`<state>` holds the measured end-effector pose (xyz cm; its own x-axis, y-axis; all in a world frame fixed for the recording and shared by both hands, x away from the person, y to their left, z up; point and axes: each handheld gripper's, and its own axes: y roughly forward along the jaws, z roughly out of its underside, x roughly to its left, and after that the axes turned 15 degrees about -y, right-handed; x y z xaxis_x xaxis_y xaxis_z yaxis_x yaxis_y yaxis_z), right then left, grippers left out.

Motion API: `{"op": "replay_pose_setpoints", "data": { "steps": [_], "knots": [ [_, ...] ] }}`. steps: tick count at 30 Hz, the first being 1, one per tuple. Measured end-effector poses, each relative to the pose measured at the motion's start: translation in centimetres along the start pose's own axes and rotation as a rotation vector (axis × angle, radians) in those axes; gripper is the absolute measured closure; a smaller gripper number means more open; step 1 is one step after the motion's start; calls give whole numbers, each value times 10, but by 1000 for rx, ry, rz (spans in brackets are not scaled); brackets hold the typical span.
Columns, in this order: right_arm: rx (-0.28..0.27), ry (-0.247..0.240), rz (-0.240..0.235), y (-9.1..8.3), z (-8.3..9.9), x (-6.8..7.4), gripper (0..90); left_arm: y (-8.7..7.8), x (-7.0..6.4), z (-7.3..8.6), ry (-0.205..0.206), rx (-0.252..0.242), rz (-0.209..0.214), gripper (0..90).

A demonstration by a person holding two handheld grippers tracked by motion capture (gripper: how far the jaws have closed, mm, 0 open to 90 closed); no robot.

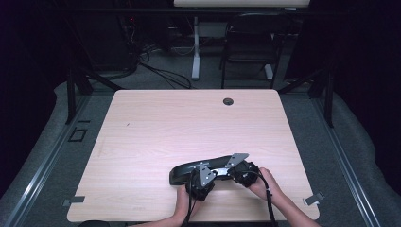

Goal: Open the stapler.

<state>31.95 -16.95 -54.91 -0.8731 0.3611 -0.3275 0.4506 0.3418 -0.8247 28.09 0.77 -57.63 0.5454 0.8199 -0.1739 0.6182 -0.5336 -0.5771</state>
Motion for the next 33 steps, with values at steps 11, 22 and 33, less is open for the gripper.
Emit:
{"op": "replay_pose_setpoints", "data": {
  "steps": [11, 22, 33],
  "knots": [
    [17, -21, 14, 0, -2, 2, 900, 4, 2, 0, 1, -53, -1, 900],
    [12, -31, 21, 1, -4, 3, 900, 5, -1, -1, 28, -92, -6, 900],
    [-3, -24, 14, 1, -1, 2, 900, 8, -3, -1, 44, -119, -3, 900]
  ]
}}
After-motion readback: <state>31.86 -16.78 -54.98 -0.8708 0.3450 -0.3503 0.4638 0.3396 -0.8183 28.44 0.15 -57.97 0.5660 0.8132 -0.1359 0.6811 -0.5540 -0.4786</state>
